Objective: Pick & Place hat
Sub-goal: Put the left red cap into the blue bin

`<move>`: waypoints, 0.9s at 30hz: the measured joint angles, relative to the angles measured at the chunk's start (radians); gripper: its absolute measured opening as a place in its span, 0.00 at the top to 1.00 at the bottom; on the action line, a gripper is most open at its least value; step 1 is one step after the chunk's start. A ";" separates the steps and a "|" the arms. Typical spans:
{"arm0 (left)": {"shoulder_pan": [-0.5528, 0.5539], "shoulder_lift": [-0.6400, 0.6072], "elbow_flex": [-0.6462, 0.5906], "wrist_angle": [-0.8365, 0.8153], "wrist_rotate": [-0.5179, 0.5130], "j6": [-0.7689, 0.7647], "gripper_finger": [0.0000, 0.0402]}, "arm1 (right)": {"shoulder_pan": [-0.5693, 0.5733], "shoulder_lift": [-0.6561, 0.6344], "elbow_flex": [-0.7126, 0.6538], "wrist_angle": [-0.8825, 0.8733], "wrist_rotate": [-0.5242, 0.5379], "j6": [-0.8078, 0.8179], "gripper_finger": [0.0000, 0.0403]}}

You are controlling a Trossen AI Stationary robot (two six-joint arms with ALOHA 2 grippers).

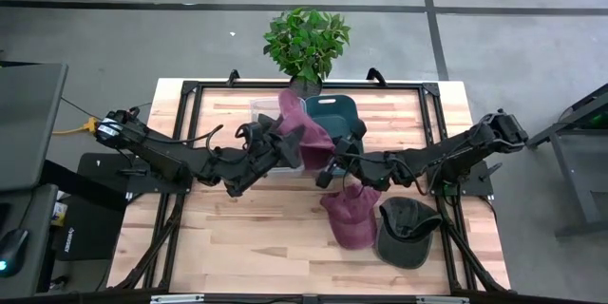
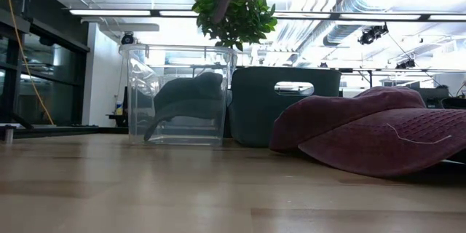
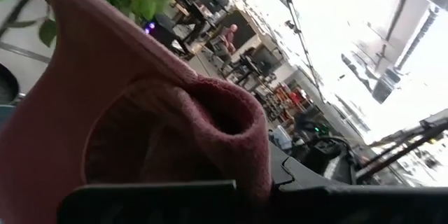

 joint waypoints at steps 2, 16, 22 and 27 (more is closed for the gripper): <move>0.000 0.000 0.000 0.000 0.018 0.000 1.00 | 0.000 0.000 0.000 0.000 -0.001 -0.003 0.99; 0.000 0.000 0.000 -0.052 0.095 0.001 0.79 | 0.000 0.000 0.000 -0.013 -0.031 0.004 1.00; 0.000 0.000 0.000 -0.033 0.094 0.001 0.52 | 0.000 0.000 0.000 -0.013 -0.031 0.004 1.00; 0.000 -0.011 0.000 0.010 0.095 0.015 0.35 | 0.000 0.000 0.000 -0.027 -0.019 0.004 1.00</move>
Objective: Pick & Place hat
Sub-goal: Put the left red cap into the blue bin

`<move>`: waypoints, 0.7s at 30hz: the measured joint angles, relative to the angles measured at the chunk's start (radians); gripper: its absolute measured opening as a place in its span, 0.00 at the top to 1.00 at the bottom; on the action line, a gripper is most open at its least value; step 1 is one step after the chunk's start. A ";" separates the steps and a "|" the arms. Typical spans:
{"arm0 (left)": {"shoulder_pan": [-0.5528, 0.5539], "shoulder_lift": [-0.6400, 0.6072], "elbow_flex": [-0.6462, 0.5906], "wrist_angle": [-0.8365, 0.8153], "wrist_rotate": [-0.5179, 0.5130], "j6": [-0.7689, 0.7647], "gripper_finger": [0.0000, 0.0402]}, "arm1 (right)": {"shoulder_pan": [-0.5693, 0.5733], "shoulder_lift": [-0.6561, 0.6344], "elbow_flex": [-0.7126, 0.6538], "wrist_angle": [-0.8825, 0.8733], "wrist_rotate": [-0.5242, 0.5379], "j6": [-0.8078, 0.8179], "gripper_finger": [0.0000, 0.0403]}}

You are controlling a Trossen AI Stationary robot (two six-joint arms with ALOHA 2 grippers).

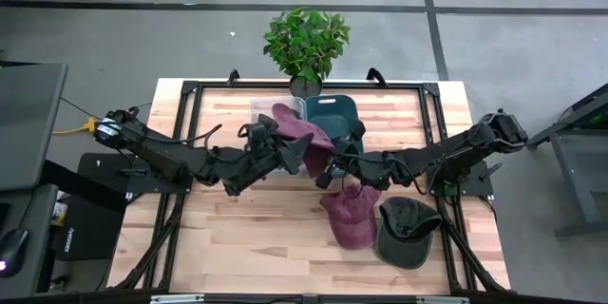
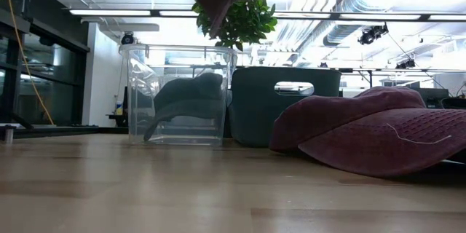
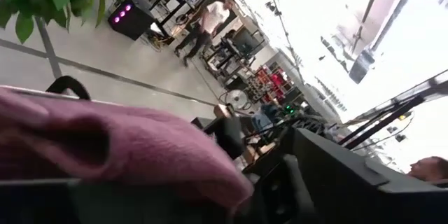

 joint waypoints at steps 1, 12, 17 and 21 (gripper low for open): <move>0.000 -0.006 0.000 0.008 0.002 0.012 0.33 | 0.000 0.000 0.000 -0.008 0.006 0.001 1.00; -0.001 -0.115 0.000 -0.013 0.056 0.148 0.28 | 0.000 -0.001 0.000 -0.035 0.052 0.015 1.00; -0.002 -0.174 0.002 -0.062 0.100 0.115 0.28 | 0.000 -0.001 0.000 -0.039 0.058 0.015 1.00; -0.002 -0.170 0.001 -0.081 0.153 0.093 0.28 | -0.005 -0.001 0.000 -0.043 0.105 0.033 1.00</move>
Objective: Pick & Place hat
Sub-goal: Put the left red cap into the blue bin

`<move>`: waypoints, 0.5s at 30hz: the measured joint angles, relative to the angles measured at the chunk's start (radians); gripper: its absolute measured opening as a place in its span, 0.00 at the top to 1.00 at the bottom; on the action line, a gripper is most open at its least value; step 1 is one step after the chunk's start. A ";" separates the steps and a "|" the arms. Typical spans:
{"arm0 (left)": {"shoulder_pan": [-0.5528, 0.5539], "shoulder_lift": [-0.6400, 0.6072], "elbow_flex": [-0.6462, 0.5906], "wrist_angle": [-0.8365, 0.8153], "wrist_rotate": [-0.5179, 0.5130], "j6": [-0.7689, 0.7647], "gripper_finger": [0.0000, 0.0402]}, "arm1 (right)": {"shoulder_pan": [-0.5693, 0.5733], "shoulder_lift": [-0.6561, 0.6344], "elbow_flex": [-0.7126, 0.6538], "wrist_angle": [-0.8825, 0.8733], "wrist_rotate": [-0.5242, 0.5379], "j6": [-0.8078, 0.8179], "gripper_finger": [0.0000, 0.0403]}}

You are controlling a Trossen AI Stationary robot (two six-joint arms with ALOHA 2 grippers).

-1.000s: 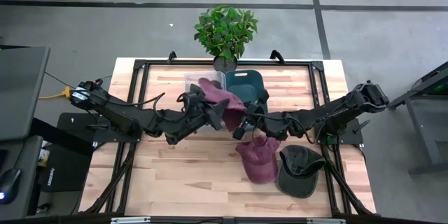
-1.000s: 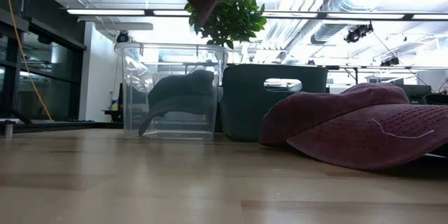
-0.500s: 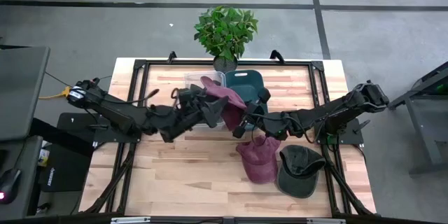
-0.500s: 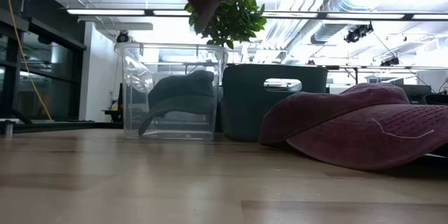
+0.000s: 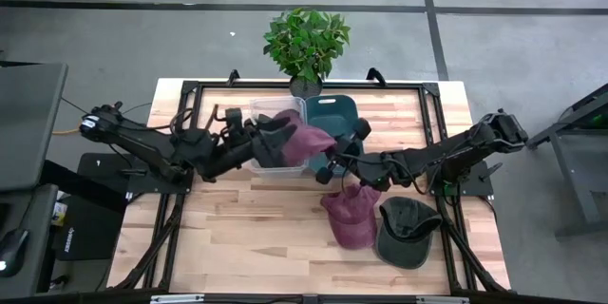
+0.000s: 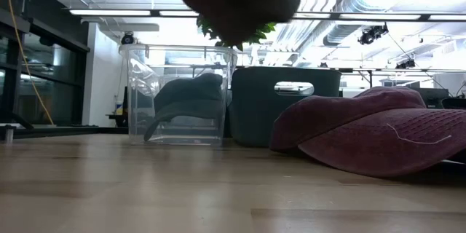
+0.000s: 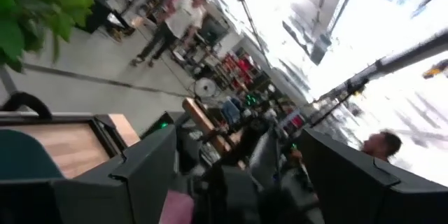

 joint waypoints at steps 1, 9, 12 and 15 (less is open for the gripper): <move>0.000 0.000 -0.001 0.001 0.007 0.000 0.28 | -0.002 0.000 0.000 -0.004 0.001 0.000 1.00; -0.029 -0.062 0.000 -0.046 0.078 -0.003 0.28 | -0.002 -0.040 0.000 -0.133 0.021 -0.002 1.00; -0.064 -0.091 0.002 -0.119 0.093 -0.003 0.28 | -0.002 -0.080 0.000 -0.221 0.028 -0.002 1.00; -0.109 -0.119 -0.001 -0.202 0.088 -0.013 0.28 | -0.003 -0.123 0.000 -0.318 0.040 0.000 1.00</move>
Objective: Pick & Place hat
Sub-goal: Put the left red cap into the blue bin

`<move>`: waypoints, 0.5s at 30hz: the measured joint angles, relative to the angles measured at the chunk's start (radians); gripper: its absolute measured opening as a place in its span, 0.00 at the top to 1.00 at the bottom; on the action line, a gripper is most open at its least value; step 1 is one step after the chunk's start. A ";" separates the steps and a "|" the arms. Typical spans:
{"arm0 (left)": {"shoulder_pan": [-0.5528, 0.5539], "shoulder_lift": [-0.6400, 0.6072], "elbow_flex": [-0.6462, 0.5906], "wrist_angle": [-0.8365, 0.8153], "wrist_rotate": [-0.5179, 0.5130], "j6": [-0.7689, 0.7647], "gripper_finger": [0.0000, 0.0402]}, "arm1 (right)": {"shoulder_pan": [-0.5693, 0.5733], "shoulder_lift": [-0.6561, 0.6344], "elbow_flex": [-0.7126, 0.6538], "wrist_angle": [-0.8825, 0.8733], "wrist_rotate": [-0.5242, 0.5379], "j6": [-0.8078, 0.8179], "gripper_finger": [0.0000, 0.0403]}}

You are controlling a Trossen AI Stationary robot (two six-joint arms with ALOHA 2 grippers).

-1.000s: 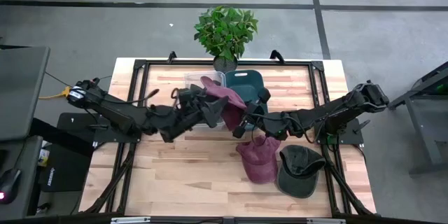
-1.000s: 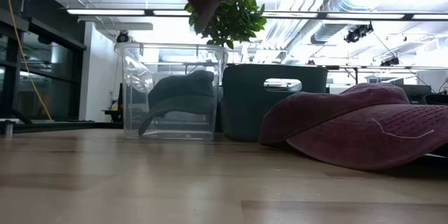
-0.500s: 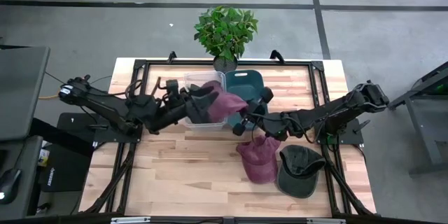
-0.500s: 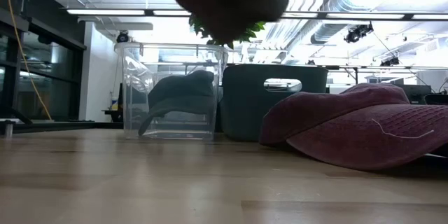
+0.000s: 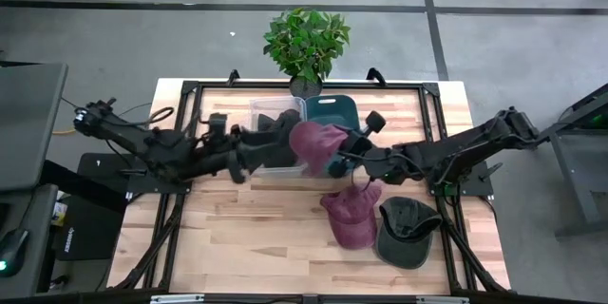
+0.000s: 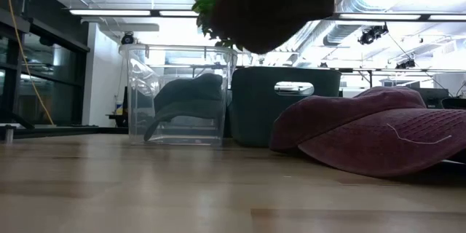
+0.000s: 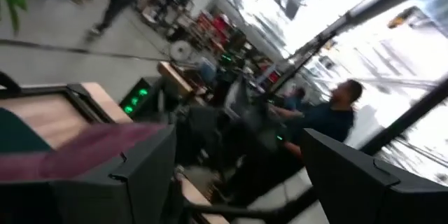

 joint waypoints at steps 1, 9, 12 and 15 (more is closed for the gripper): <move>-0.013 -0.009 0.001 -0.022 0.000 -0.006 0.28 | 0.000 -0.013 0.000 -0.032 0.005 0.000 1.00; -0.129 -0.065 0.001 -0.206 -0.081 -0.059 0.28 | -0.065 -0.086 0.000 -0.343 -0.105 0.163 1.00; -0.154 -0.077 0.001 -0.292 -0.122 -0.098 0.28 | -0.120 -0.080 0.000 -0.454 -0.219 0.250 1.00; -0.159 -0.091 0.001 -0.381 -0.156 -0.159 0.28 | -0.161 -0.074 0.000 -0.499 -0.254 0.256 1.00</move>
